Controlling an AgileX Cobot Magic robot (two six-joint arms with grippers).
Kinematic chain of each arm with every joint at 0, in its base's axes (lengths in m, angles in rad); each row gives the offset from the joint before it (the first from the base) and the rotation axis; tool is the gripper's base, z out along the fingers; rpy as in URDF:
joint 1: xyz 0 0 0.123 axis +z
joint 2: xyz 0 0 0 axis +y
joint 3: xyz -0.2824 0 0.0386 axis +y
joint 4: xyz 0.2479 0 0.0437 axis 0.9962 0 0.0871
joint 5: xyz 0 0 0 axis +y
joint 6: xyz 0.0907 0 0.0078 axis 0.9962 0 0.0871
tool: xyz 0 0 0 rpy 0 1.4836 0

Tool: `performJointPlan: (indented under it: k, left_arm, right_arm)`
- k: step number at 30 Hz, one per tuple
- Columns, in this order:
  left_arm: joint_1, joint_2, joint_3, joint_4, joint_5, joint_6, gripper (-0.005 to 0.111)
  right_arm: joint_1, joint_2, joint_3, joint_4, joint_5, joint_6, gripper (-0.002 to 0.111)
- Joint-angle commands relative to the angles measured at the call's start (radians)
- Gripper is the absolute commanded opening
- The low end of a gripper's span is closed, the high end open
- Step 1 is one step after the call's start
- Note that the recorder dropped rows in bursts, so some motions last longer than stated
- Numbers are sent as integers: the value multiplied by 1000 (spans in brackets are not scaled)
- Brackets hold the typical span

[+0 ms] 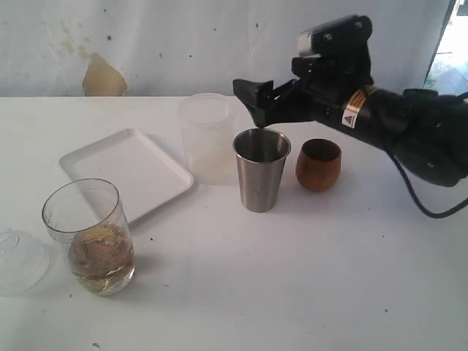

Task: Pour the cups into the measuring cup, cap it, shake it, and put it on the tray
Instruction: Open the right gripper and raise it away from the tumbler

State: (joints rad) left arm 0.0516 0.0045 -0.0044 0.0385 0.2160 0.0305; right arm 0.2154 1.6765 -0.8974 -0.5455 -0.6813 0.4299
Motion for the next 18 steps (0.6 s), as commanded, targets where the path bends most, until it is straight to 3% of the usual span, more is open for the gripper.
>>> performJointPlan:
  k: [1, 10, 14, 18]
  left_arm:
    - [-5, -5, 4, 0, -12, -4, 1]
    - [-5, -5, 4, 0, -12, -4, 1]
    - [-5, -5, 4, 0, -12, -4, 1]
    - [-5, -5, 4, 0, -12, -4, 1]
  right_arm:
    - [-5, -116, -2, -7, 91, 70, 84]
    - [-5, -376, -2, -230, 335, 342, 24]
    - [-5, -514, 18, -298, 484, 466, 11]
    - [-5, -664, 78, -300, 548, 471, 4]
